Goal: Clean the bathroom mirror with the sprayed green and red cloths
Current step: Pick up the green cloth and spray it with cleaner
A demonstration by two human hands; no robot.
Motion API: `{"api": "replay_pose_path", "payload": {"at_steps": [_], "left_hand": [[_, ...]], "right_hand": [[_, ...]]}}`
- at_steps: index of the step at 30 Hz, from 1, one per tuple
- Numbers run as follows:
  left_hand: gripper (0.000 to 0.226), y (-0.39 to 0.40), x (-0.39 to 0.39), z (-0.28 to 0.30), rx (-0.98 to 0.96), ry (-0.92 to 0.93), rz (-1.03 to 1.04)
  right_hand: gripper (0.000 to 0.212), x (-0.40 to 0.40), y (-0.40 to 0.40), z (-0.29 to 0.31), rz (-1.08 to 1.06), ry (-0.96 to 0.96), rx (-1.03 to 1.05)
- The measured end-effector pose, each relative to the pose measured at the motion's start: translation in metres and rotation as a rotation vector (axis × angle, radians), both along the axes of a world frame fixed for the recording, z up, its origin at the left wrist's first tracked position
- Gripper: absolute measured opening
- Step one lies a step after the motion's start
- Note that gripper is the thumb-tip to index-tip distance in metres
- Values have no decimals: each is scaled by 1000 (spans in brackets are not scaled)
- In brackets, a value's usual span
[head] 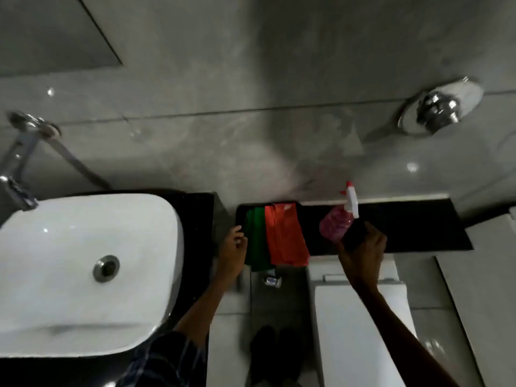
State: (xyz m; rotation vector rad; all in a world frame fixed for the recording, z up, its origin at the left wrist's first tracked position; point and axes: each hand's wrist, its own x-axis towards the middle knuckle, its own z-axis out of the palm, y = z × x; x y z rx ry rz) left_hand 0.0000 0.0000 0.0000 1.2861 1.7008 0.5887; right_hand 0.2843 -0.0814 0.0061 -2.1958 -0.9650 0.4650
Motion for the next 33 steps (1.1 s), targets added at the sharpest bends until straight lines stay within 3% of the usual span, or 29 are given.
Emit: {"api": "replay_pose_path", "payload": {"at_steps": [2,4,8,11,13,16,18,23,28,30,33], "left_hand": [[48,11,5,-31,-110,33,-4],[53,20,12,-55,-166,61,1],[64,32,37,-88,-207,192,33],[66,36,57,-100,-197,442,49],[71,38,62,-104,-207,505,44],[68,50,58,-112,-242,356,96],[49,55,50,-114,-248,235,60],[26,53,39,-104,-190,-2,90],[43,38,32,-63,-164,-316,365],[50,30,20,-31,-182,-426,403],[54,20,0,22,-177,-581,356]], "right_hand": [[98,8,20,-22,10,85,-50],[98,17,47,-37,12,214,-57],[79,27,89,-55,5,413,120],[61,30,106,-63,19,450,216],[51,28,109,-62,86,409,235],[53,28,113,-55,267,340,268],[53,25,118,-51,349,316,280],[26,12,124,-38,360,162,311],[29,-14,105,7,564,126,249],[39,-32,91,38,668,115,228],[33,-63,68,72,734,186,193]]}}
